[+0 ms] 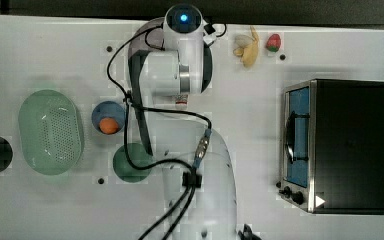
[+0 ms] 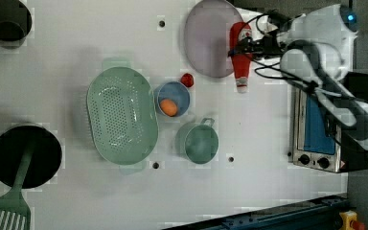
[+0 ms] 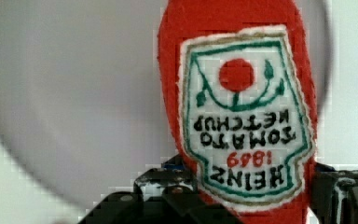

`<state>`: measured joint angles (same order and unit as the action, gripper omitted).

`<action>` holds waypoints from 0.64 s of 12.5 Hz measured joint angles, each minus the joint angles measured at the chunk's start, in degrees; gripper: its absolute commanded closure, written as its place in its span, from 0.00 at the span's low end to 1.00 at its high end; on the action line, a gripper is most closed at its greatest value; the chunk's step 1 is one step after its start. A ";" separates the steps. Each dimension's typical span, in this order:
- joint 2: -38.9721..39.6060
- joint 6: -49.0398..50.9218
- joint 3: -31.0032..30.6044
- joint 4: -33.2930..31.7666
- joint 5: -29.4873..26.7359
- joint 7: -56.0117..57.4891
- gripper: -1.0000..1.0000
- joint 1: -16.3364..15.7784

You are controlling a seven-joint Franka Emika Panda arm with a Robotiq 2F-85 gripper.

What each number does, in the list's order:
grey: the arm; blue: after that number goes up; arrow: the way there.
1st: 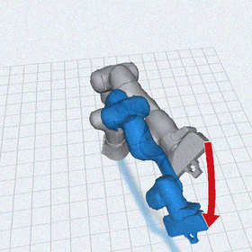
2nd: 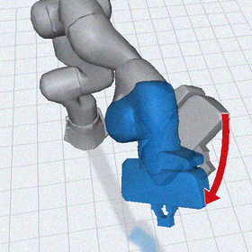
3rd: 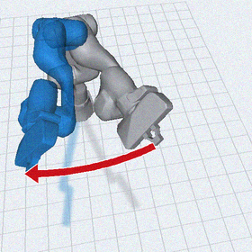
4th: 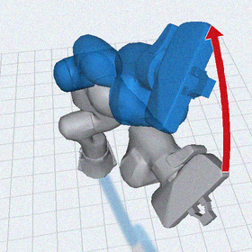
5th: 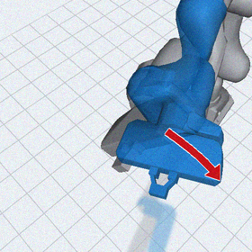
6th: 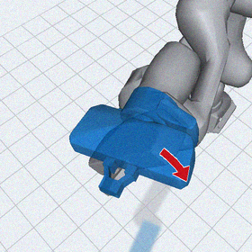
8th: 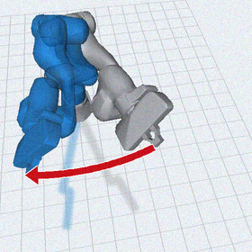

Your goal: Pick ketchup from plate and place it on table.

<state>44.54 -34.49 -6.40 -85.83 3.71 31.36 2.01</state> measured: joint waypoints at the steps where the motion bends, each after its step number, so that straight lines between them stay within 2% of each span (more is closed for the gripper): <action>1: -2.77 3.61 -0.09 -0.11 -0.20 0.03 0.36 0.17; 4: -14.49 10.09 -0.08 -2.29 -3.10 0.00 0.36 1.49; 8: -31.00 11.61 -0.19 -9.06 -4.16 0.03 0.36 5.90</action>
<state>13.53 -22.88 -6.58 -94.90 -0.45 31.39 7.92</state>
